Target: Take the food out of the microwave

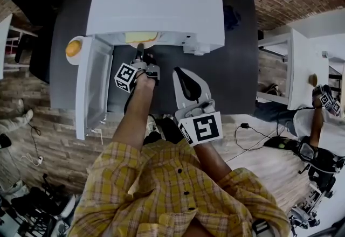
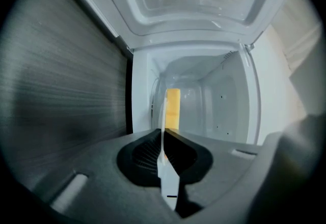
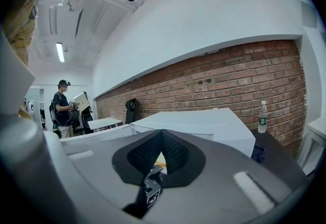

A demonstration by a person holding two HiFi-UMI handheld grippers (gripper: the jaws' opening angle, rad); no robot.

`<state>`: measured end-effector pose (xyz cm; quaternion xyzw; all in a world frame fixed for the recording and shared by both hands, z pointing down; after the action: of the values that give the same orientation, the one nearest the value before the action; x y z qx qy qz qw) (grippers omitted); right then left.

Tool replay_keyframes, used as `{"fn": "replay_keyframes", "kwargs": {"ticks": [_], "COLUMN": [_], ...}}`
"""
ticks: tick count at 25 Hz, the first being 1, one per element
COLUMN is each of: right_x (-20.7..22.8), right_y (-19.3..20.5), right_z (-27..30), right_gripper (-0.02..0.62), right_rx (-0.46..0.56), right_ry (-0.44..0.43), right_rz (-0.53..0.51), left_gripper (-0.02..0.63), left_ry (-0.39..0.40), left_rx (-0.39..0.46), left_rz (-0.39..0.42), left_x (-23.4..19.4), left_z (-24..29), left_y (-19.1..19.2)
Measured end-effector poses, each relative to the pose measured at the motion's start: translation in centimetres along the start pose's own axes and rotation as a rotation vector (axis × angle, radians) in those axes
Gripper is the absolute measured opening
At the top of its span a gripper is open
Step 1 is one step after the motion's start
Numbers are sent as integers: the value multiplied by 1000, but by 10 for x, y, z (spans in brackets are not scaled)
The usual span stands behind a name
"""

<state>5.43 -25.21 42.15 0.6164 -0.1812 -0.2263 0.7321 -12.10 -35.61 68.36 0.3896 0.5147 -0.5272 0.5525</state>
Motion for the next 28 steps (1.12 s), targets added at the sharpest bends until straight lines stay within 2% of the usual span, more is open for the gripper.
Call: {"fn": "replay_keyframes", "kwargs": {"ticks": [11,15,28], "right_x": [-6,-10,-24], "right_y": [-6,-8,-16], "right_z": [-1,-4,-22], "right_gripper": [3,3,3], "right_rx": [10,17,49], "right_ry": [4,10,29], "right_rz": [-16,-18,-29], "left_gripper": [11,11,11], "left_ry": [15,16,9], "left_rx": [-12,-1,-54], "left_rz": [-39,-88,-58], "left_x": [21,28,52], "left_z": [-18,-26,-72], "left_y": [4,7,12]}}
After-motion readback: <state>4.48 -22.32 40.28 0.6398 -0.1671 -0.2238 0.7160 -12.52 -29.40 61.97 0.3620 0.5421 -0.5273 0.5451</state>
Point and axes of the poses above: the fingertips, and each gripper's own axes: z forward along the fingers, x to its right, y out of its underside, the point moved 7 cm from there along -z, backward along the fingers, and after that the axes turned 8 degrees about -z, right-handed, at the moved point
